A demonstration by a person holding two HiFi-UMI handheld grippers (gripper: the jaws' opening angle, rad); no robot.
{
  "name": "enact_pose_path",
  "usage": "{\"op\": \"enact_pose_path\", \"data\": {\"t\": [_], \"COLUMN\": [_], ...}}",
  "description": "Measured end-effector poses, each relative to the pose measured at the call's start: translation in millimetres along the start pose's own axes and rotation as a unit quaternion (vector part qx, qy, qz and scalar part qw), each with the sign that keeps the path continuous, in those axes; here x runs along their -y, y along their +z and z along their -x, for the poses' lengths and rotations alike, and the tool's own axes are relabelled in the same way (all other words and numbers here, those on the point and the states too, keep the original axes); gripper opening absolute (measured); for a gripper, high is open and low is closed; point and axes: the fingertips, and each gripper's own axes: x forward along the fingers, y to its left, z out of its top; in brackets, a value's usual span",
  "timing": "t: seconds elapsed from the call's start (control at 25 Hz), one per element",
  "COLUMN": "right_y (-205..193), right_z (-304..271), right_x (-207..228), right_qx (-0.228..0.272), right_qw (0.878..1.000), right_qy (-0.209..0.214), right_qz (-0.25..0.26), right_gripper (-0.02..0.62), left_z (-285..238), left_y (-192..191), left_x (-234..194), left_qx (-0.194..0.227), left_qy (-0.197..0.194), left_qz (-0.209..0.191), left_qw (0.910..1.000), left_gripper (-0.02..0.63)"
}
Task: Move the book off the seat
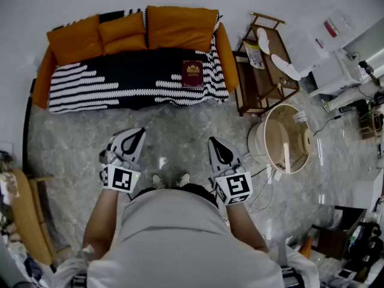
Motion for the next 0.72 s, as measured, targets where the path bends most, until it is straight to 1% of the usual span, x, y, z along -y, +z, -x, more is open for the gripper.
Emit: {"op": "enact_pose_path", "data": {"t": [0.12,0.28,0.56,0.72], "right_y": [-1,-2,-12,-23], "right_z": [3,8,22,30], "right_x": [1,3,32,55], "right_qx": [0.007,0.023,0.019,0.026], "right_qw": [1.000,0.998,0.999,0.999], "right_qy": [0.007,0.035,0.028,0.027], "right_qz": [-0.005,-0.040,-0.031,-0.038], "right_gripper": [0.021,0.021,0.021,0.021], "left_z": [-1,-6,-27,-42], "left_y": [2,2,19,30], "left_x": [3,10,28,42], "left_qx": [0.001,-0.003,-0.005,-0.006], "left_qy": [0.000,-0.003,-0.005,-0.008], "left_qz": [0.002,0.008,0.012,0.017], "left_qw": [1.0000,1.0000,0.9999,0.9998], "left_gripper": [0.015,0.015,0.015,0.015]}}
